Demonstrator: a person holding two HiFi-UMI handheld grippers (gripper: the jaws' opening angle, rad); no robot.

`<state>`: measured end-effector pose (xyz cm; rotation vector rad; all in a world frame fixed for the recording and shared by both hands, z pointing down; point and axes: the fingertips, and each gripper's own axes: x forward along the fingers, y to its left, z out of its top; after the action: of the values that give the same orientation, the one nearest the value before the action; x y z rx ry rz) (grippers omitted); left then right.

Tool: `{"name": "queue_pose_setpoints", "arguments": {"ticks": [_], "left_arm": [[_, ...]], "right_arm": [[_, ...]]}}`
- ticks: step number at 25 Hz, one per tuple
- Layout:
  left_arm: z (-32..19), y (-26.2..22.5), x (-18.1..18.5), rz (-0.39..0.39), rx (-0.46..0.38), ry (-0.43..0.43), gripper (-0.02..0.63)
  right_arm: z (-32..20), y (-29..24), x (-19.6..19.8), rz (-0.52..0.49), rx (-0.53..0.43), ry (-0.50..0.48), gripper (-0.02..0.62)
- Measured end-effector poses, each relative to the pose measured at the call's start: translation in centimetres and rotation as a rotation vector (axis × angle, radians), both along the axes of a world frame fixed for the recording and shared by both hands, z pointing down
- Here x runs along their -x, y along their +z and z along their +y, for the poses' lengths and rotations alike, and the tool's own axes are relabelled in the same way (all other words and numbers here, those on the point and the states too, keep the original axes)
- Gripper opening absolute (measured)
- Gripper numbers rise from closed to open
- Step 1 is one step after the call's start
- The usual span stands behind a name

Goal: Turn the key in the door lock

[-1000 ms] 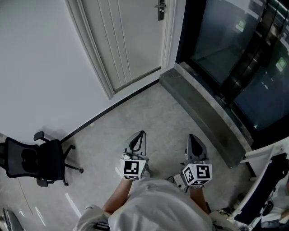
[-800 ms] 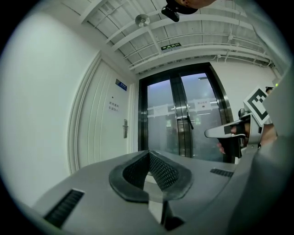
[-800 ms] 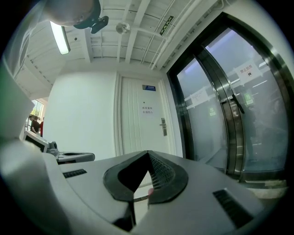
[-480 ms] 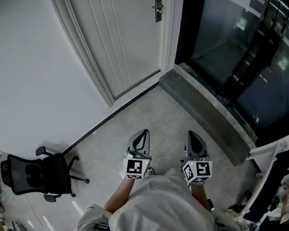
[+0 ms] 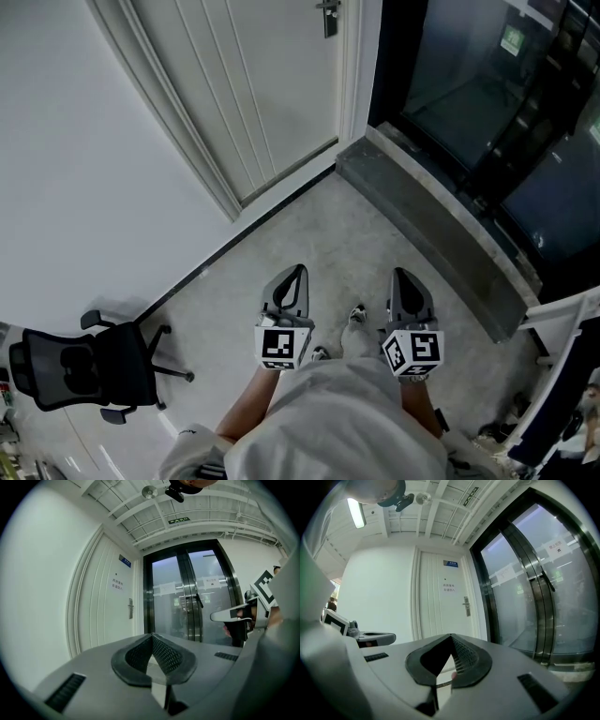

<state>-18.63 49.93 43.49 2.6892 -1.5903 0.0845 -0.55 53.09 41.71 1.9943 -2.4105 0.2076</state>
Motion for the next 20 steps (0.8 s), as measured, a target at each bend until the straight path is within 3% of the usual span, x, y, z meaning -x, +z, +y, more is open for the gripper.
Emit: {"name": "queue_pose_setpoints", "arguments": {"ticks": [10,16,20], "left_arm": [[-5.8,0.8,-1.5,-0.003,0.019,-0.035,0.009],[-10.1,1.8,-4.2,-0.044,0.061,-0.022,0.009],[-13.4,1.3,-5.1,-0.065,0.055,-0.063,0.009]], "right_arm": [[-5.9,0.9,-2.4,-0.002,0.017,-0.005,-0.008],[-10.1,2.5,-6.1,-0.028,0.053,0.028,-0.008],[-14.0,2.3,-8.0,-0.034,0.046,0.014,-0.008]]}}
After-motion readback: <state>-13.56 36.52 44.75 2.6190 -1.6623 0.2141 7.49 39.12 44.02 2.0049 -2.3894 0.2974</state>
